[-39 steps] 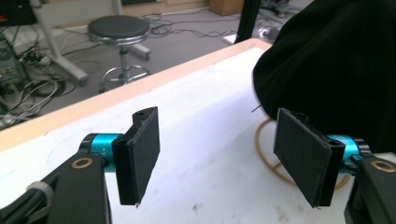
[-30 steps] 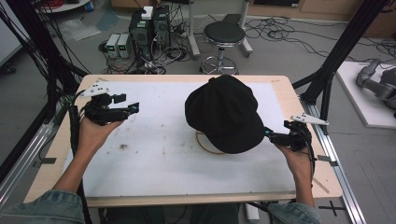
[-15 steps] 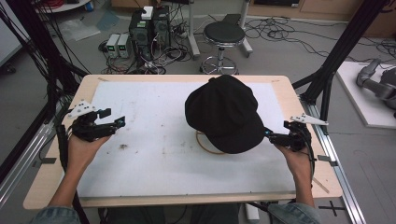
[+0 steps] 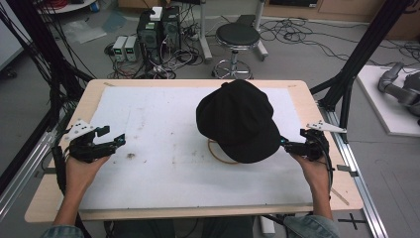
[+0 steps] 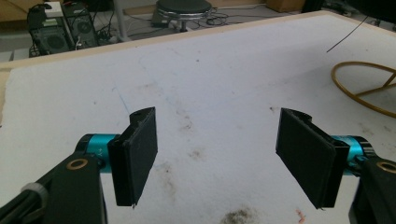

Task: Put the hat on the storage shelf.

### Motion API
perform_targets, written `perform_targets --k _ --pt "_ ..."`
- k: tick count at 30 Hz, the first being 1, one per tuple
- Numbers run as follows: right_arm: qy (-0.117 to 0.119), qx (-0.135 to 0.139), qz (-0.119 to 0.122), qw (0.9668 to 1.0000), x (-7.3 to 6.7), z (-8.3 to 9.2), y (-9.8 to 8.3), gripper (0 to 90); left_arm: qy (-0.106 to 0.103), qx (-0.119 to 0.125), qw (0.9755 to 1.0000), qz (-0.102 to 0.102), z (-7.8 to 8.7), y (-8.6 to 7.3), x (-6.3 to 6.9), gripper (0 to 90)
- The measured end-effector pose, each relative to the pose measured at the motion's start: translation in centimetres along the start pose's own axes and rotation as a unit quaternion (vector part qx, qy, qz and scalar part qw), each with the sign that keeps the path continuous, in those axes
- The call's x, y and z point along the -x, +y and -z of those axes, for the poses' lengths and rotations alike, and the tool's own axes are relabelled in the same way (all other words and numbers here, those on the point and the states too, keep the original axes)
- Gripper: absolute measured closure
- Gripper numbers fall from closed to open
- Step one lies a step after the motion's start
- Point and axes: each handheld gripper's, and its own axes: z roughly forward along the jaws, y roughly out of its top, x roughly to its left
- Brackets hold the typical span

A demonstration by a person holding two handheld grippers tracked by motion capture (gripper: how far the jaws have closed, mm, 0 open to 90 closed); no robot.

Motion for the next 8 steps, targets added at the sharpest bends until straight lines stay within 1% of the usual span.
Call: perform_targets --k 3,8 --pt "-0.001 -0.001 0.002 1.0 0.01 -0.06 0.0 8.8 0.0 -0.009 1.0 0.001 -0.01 -0.37 -0.26 29.7" --pt "0.0 -0.002 0.004 1.0 -0.05 -0.2 0.01 8.8 0.001 -0.01 0.9999 -0.001 -0.04 -0.6 -0.42 29.7"
